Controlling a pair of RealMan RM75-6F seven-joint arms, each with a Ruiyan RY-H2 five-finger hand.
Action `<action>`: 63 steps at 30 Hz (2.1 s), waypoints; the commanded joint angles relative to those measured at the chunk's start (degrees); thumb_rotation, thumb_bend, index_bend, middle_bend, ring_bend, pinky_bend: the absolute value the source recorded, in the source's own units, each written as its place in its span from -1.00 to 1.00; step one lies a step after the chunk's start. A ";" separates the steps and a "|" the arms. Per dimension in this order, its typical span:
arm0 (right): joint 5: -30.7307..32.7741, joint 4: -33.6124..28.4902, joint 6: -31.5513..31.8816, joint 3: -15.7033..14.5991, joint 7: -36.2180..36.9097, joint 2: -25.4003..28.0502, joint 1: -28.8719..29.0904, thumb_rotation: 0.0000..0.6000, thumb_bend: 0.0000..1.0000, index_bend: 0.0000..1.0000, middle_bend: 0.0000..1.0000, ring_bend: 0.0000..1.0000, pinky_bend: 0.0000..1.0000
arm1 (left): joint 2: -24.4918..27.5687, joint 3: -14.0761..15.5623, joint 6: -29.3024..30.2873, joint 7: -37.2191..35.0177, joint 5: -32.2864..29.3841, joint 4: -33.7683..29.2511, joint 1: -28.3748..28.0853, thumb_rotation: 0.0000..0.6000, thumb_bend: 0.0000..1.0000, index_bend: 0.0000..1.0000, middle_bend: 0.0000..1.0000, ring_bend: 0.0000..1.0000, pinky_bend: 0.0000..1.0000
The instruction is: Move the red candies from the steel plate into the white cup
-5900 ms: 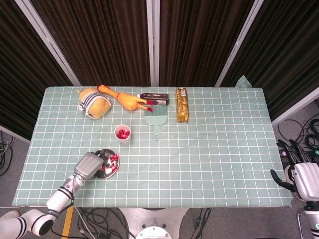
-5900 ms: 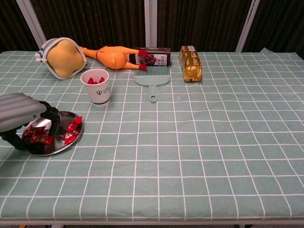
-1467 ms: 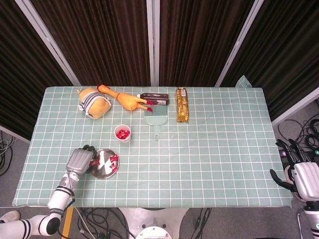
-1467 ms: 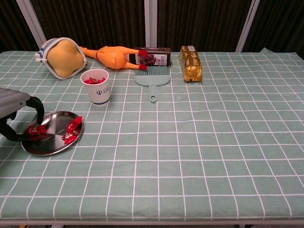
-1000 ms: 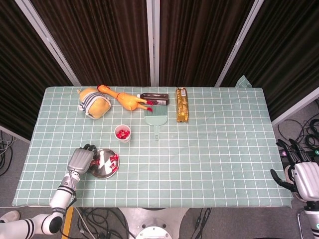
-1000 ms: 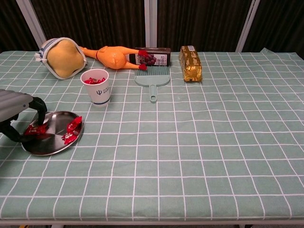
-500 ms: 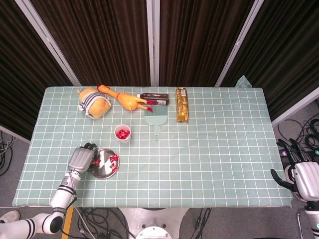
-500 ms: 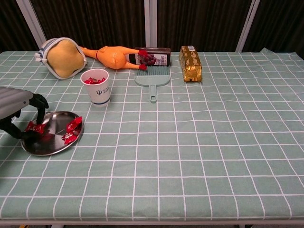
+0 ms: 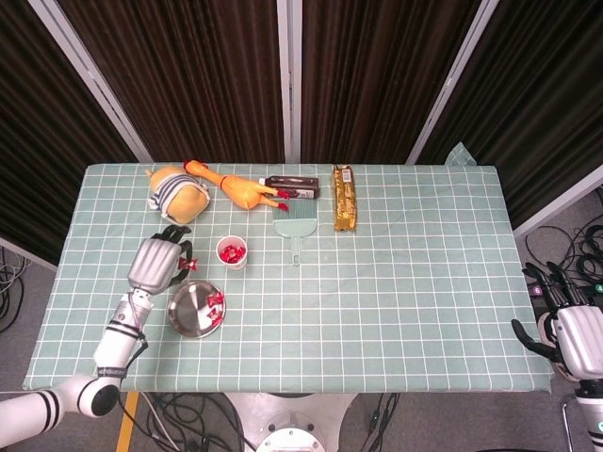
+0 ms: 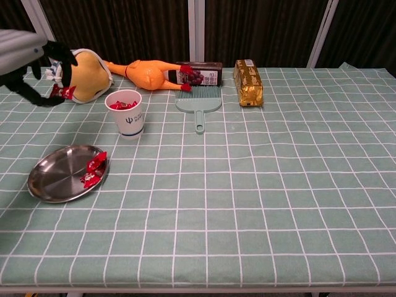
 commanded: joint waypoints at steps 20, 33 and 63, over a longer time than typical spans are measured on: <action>0.95 1.56 -0.50 0.11 1.26 -0.55 -0.01 1.00 -0.47 -1.00 -0.64 -1.00 -0.65 | -6.43 -4.82 -13.50 5.12 -10.48 8.78 -14.01 1.00 -0.35 0.17 -0.34 -0.56 -0.11; 1.20 2.50 -0.30 0.18 2.24 -0.80 -0.21 1.00 -0.46 -1.00 -0.63 -1.00 -0.65 | -6.10 -3.56 -12.87 7.75 -15.06 8.64 -15.08 1.00 -0.36 -0.14 -0.39 -0.56 -0.11; -0.25 0.84 0.49 0.06 1.04 -0.32 -0.04 1.00 -0.46 -1.00 -0.63 -1.00 -0.63 | 1.97 12.53 2.35 -7.40 8.18 -2.01 1.82 1.00 -0.38 -0.08 -0.35 -0.56 -0.12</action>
